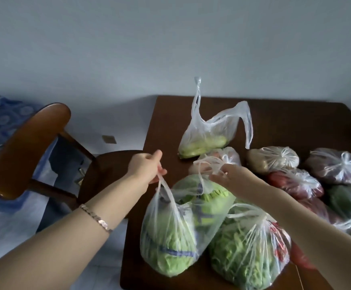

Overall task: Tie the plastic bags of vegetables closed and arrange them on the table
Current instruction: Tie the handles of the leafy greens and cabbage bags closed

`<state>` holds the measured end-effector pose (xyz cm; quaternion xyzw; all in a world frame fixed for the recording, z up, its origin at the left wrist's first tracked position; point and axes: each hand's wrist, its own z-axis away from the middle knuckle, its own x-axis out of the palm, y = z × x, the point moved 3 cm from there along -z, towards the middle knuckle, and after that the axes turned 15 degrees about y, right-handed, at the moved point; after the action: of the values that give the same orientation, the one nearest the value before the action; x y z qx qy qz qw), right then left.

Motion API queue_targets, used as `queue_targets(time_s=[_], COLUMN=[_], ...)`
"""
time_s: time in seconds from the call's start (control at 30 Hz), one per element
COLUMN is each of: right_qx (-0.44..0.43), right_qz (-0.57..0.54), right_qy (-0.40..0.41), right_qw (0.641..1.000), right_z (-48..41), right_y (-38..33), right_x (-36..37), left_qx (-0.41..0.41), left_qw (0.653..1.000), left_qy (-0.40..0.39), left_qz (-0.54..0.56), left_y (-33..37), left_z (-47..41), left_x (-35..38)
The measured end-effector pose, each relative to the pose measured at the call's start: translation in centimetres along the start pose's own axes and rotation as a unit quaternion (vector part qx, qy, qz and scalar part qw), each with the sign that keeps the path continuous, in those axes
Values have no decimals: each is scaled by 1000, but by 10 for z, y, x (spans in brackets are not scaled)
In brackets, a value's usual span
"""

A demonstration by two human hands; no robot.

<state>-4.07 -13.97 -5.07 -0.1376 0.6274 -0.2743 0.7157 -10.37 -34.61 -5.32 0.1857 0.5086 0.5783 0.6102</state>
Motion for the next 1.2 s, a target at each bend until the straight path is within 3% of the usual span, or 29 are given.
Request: queue_targets(time_s=[0.13, 0.23, 0.3, 0.37, 0.47, 0.6, 0.73, 0.93, 1.07, 1.2], right_qx=[-83, -35, 2, 33, 43, -27, -11, 121, 115, 99], right_qz=[67, -94, -217, -319, -368, -390, -507, -471, -388, -409], right_qy=[-60, 32, 126, 161, 164, 189, 122, 9, -17, -17], right_qw=[992, 994, 968, 933, 914, 901, 853, 873, 914, 907], right_z=[4, 6, 3, -2, -4, 0, -5, -12, -11, -6], right_y=[-3, -5, -7, -10, -13, -15, -14, -7, -5, -4], right_x=[-4, -14, -29, -40, -40, -29, -10, 34, 52, 54], left_qx=[-10, 8, 34, 84, 212, 253, 224, 215, 90, -36], left_qw=[993, 993, 996, 995, 976, 967, 974, 975, 988, 982], left_qy=[78, 31, -13, -28, 12, 24, -22, -30, -79, -97], left_qz=[92, 110, 87, 45, -49, 2, 35, 50, 95, 160], left_y=[26, 38, 40, 38, 36, 25, 4, -21, -27, -27], left_z=[0, 17, 32, 43, 55, 64, 61, 57, 57, 59], left_x=[-17, -10, 0, 7, 12, 19, 34, 42, 45, 48])
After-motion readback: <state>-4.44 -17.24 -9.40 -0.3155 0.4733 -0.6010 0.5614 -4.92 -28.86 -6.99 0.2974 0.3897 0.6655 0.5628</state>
